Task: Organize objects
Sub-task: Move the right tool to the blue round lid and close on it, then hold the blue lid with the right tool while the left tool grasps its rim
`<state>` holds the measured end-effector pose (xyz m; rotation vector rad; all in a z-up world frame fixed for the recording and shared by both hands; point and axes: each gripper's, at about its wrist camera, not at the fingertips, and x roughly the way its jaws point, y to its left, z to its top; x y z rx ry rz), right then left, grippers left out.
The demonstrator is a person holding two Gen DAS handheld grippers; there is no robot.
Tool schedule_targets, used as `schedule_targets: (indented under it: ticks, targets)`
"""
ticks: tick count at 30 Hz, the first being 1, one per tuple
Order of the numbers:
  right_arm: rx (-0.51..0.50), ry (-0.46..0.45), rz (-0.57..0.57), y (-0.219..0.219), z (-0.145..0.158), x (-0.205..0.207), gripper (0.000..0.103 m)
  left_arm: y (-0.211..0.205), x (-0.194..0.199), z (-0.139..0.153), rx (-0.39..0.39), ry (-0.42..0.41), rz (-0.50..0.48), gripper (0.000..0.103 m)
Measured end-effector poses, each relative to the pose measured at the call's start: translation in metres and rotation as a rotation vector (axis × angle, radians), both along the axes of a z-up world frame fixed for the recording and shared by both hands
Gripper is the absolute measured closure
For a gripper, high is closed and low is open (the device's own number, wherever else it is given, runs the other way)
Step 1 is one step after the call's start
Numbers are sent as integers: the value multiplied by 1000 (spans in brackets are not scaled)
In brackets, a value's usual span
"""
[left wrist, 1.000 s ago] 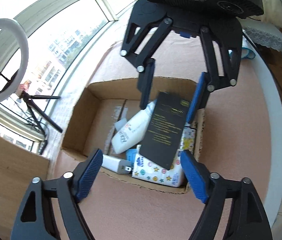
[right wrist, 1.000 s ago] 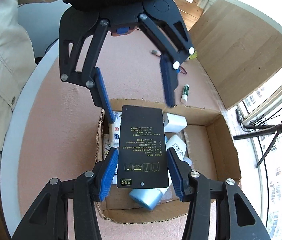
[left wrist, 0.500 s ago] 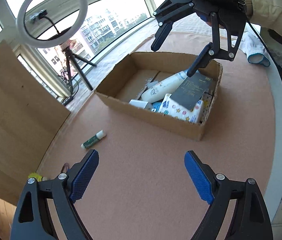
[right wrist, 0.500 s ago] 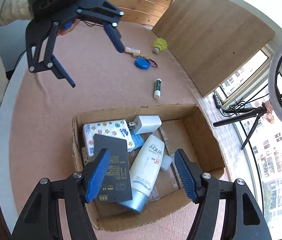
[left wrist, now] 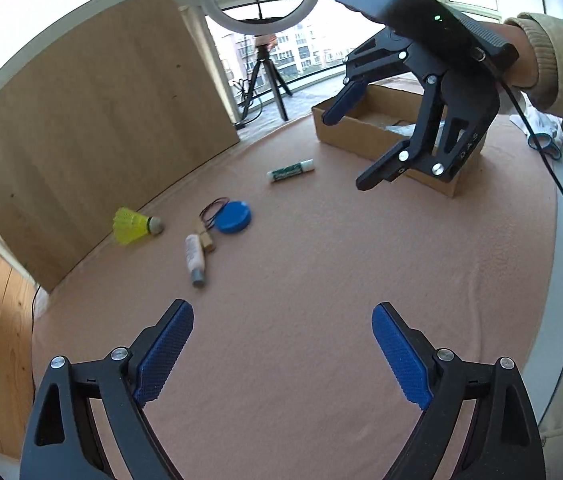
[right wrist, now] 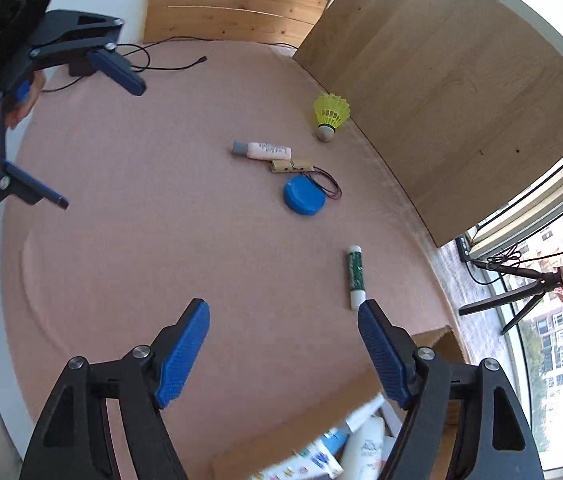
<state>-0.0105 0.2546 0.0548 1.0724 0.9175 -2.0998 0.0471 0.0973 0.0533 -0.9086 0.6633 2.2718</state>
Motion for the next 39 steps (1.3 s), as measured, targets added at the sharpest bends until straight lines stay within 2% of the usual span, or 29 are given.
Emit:
schedule_targets:
  ticks: [5,8,12,19,20,21,22,23,29,35,39]
  targets:
    - [-70,-67,-192,-46,-36,-38,30,-49,9,-7,16,-20,48,9]
    - [-112,-82,-328,-55,-59,-63,30,-68,18,-13,22,-33,71,9]
    - [-146,-58,-488,-51,-77,-91,30,-90,29,-21,18,-52,118,9]
    - [-251,-40,-596,-38,-84,-121,30,-120,47,-32,35,-91,193,9]
    - [-265,-42,-601,-35,-84,-124,32,-122,49,-32,38,-93,201,9]
    - [-285,-50,-601,-34,-84,-125,40,-124,51,-32,42,-96,210,9]
    - [-307,-63,-597,-33,-84,-126,54,-124,50,-33,48,-99,217,9]
    - [-312,-63,-595,-34,-83,-125,60,-124,49,-33,55,-103,225,9]
    - [-322,-95,-549,-35,-83,-104,59,-117,38,-34,119,-139,257,8]
    - [-317,-137,-428,-38,-83,-44,59,-103,15,-40,190,-187,289,7]
    - [-326,-177,-297,-41,-82,0,59,-90,-1,-49,215,-220,292,7]
